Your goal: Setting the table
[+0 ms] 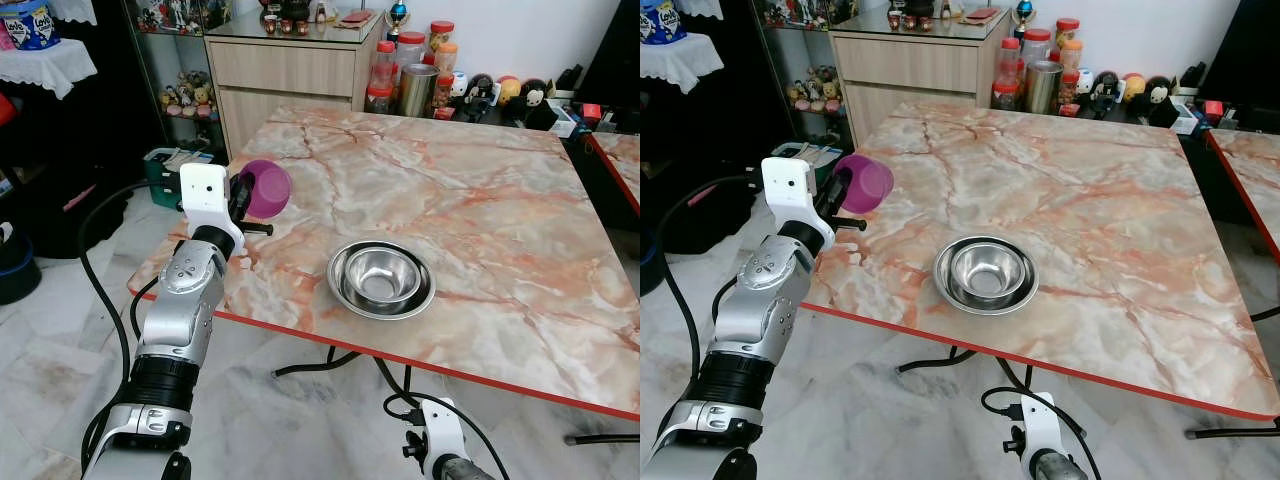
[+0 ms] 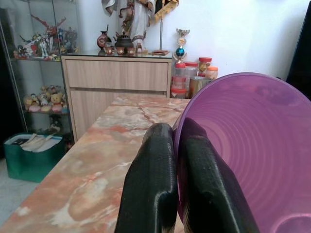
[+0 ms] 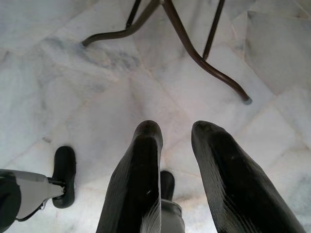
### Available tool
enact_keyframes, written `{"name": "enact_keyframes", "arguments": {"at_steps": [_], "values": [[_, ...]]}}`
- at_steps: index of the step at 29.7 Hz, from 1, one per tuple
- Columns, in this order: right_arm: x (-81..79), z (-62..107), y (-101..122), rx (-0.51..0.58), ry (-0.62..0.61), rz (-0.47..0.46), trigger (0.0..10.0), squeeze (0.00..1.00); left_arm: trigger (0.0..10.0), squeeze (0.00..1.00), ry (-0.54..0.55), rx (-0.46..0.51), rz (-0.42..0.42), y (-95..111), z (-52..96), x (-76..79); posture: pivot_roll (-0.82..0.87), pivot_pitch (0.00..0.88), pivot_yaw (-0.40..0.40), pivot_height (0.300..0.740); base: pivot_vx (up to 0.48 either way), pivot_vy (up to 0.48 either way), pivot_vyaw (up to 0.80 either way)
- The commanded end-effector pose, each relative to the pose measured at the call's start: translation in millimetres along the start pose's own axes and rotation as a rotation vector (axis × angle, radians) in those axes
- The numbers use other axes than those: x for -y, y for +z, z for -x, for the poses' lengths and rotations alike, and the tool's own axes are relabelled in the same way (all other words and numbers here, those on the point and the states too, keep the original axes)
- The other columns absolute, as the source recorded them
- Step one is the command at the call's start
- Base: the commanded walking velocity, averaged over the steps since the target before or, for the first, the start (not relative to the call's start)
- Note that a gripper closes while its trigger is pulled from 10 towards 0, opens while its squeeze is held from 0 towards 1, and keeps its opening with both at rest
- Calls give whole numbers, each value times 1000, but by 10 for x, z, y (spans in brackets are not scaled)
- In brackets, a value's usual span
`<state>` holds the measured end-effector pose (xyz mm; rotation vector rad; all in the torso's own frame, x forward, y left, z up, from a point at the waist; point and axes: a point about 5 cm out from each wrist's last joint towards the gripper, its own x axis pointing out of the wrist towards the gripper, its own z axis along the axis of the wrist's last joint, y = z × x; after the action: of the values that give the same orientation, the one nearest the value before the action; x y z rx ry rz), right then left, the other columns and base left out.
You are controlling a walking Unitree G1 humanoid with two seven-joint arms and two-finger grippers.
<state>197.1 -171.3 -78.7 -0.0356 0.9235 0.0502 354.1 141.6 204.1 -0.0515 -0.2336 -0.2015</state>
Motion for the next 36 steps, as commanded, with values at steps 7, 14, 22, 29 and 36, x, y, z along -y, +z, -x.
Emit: {"name": "enact_keyframes", "arguments": {"at_steps": [7, 14, 22, 29, 36], "values": [[-13, -4, 15, 8, -5, -60, 10000, 0, 10000, 0, -9, -4, -4, 14, -12, 9, 73, 0, 3, 740, 0, 0, 0], [-35, -3, 26, 31, 22, -114, 10000, 0, 10000, 0, -7, -6, -7, 9, -16, 5, 91, 0, 0, 740, 0, 0, 0], [-49, 0, 33, 49, 57, -147, 10000, 0, 10000, 0, -4, -8, -7, 0, -7, 9, 94, 0, -4, 740, 0, 0, 0], [37, 3, -10, 4, -67, -117, 10000, 0, 10000, 0, 1, -11, -4, -16, -5, 1, 80, 0, -7, 740, 0, 0, 0], [103, 15, -59, -43, -229, -116, 10000, 0, 10000, 0, -2, -14, 2, -31, -8, 20, 72, 0, -8, 740, 0, 0, 0]]}}
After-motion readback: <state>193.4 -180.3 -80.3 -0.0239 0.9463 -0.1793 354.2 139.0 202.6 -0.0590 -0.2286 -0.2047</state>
